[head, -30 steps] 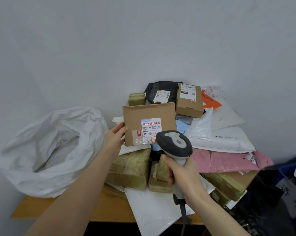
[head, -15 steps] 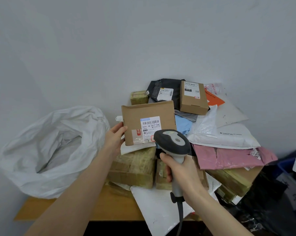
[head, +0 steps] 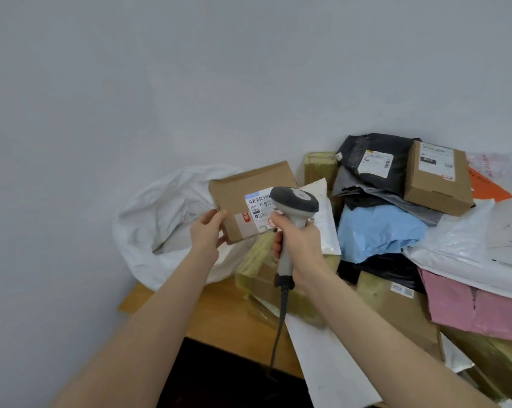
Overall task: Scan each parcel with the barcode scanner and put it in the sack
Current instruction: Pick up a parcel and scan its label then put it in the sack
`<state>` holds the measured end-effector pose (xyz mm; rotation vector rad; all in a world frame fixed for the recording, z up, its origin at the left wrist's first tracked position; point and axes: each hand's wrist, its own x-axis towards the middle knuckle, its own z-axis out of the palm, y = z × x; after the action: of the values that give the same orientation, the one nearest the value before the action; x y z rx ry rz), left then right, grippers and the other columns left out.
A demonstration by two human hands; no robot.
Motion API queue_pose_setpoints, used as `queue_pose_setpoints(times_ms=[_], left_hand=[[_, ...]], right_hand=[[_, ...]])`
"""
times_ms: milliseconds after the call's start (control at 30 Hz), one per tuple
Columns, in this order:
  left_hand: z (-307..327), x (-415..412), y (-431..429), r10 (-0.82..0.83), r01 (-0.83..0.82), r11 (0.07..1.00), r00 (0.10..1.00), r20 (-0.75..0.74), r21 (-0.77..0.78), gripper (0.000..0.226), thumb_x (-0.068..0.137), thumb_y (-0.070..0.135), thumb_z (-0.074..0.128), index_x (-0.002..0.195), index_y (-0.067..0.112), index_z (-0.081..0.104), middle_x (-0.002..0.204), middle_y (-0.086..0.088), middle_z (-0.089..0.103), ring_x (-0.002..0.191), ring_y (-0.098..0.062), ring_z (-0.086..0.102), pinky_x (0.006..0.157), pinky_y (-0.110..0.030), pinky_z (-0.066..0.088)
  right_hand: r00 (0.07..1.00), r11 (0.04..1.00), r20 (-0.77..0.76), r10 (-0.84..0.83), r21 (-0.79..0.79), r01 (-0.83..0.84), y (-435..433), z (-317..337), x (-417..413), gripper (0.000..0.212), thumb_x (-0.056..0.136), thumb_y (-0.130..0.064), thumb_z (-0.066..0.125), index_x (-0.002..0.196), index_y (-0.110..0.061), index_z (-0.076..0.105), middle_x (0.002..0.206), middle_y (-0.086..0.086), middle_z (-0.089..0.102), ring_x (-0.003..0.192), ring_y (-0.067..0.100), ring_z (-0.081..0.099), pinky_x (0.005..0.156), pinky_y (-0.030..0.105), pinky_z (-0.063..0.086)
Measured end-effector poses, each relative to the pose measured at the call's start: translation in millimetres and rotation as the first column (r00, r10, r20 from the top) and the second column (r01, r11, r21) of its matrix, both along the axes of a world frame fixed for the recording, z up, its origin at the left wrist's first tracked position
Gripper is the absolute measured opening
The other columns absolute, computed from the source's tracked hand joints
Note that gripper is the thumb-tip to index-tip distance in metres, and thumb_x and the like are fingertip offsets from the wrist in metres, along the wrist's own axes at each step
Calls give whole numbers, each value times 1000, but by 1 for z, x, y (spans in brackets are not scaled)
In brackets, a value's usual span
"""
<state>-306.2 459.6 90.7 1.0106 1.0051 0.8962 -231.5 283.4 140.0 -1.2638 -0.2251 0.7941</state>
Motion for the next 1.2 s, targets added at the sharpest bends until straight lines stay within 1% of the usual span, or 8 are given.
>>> queue_pose_setpoints(times_ms=[167,333,600,800,933,1000,1100,1200], left_hand=[[-6,-32,72,217,-217,976,976,9,-9,50,87,15,68,133,14,50,117,-9,64,79,-12,64,64,-33,57],[-48,-51,153,301,-311,947,946,-124,-78,52,83,21,69,131,17,51,119,-4,63,92,-23,63,63,-33,56],[-122,-42,271,330,-390,920,824,-461,-37,56,90,23,60,140,7,40,135,-22,52,122,-38,52,104,-49,41],[-156,-12,291,-31,-132,943,880,-473,-306,39,93,13,59,128,-3,51,128,-24,58,112,-38,59,93,-50,50],[-157,-14,293,24,0,1000,470,-882,27,56,89,23,63,137,3,42,140,-23,40,125,-40,45,104,-47,39],[-157,-12,295,63,281,941,397,-916,187,58,88,22,64,140,13,40,138,-18,39,126,-37,42,98,-46,42],[-172,-4,297,-130,721,692,169,-977,33,40,95,27,52,135,25,52,136,-12,45,123,-33,47,97,-41,45],[-195,1,299,-279,800,574,-9,-960,-174,42,100,21,35,140,22,48,143,-8,45,126,-31,48,101,-39,42]], right_hand=[[1000,1000,1,7,-23,-7,72,-3,-6,17,86,-24,72,88,-10,62,49,-3,56,38,7,50,43,21,45],[998,998,-38,-53,-39,52,147,-22,-5,17,84,-22,73,88,-12,60,49,0,55,39,10,49,44,23,44],[993,980,-76,-88,-187,72,267,-65,-14,19,84,-23,73,77,-10,62,47,0,55,38,11,49,44,24,45],[989,950,-73,-127,-295,100,302,-94,-1,16,86,-24,72,84,-11,64,50,-1,57,41,10,52,47,24,49],[985,932,-53,-165,-334,139,312,-104,10,17,86,-26,72,84,-11,64,49,-1,58,40,9,52,47,23,50],[985,932,-49,-167,-334,142,316,-106,14,17,86,-26,72,86,-10,65,49,-1,58,39,9,52,46,22,49],[985,929,-60,-163,-346,133,321,-109,17,18,86,-28,73,86,-12,64,49,-2,59,40,8,53,47,22,50],[981,927,-74,-181,-346,145,318,-114,22,17,85,-27,73,86,-13,64,50,-2,59,39,8,53,45,21,49]])
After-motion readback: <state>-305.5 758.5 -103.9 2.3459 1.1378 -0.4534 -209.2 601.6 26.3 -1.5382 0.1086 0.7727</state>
